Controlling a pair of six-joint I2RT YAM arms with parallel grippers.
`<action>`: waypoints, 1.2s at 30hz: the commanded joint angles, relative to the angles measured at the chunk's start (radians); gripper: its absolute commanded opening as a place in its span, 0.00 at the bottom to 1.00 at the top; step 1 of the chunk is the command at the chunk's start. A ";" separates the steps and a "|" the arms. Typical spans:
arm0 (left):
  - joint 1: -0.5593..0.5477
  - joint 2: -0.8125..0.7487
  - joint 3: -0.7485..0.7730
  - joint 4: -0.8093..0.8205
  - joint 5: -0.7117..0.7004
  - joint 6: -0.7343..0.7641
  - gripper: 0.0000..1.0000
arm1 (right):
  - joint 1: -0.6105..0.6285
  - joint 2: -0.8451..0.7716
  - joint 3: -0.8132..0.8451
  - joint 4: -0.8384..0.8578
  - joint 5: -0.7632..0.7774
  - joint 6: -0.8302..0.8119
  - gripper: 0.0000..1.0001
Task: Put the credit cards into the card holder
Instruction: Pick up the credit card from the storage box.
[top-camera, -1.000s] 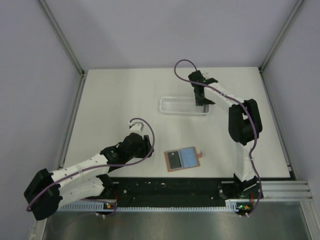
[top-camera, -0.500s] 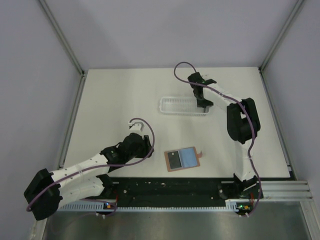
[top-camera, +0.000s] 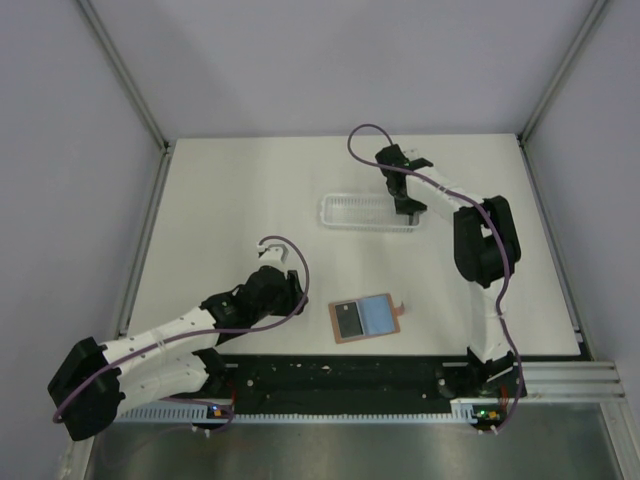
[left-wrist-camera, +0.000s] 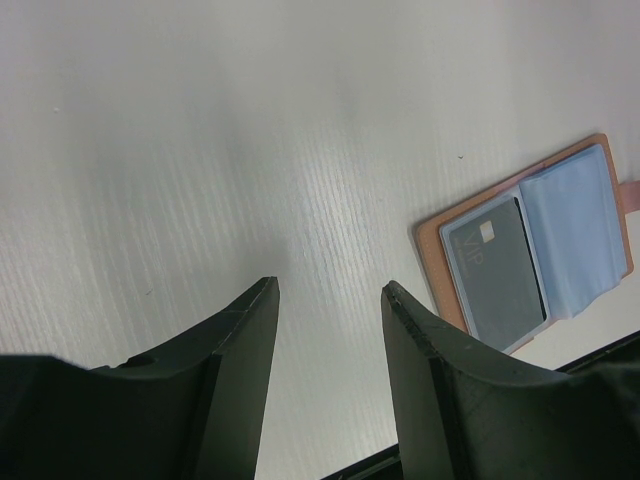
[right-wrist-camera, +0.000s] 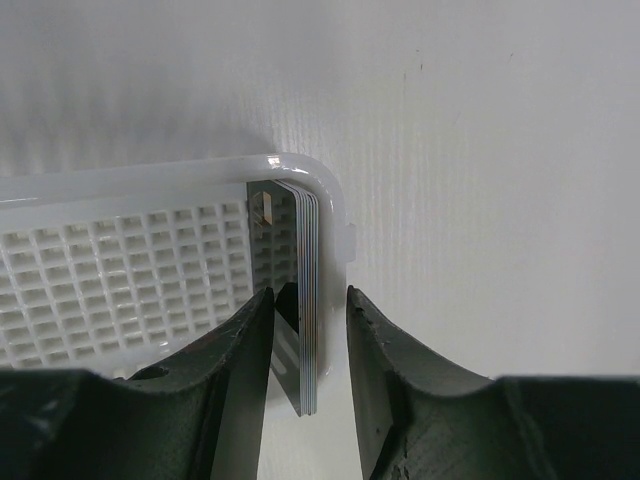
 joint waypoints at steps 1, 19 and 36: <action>0.006 -0.001 0.002 0.036 0.010 -0.002 0.52 | -0.013 -0.047 0.004 0.000 0.046 -0.015 0.35; 0.006 0.004 0.003 0.038 0.013 -0.002 0.51 | -0.015 -0.085 0.001 -0.001 0.059 -0.031 0.27; 0.006 0.007 0.002 0.039 0.017 -0.002 0.51 | -0.015 -0.100 -0.004 -0.006 0.046 -0.022 0.36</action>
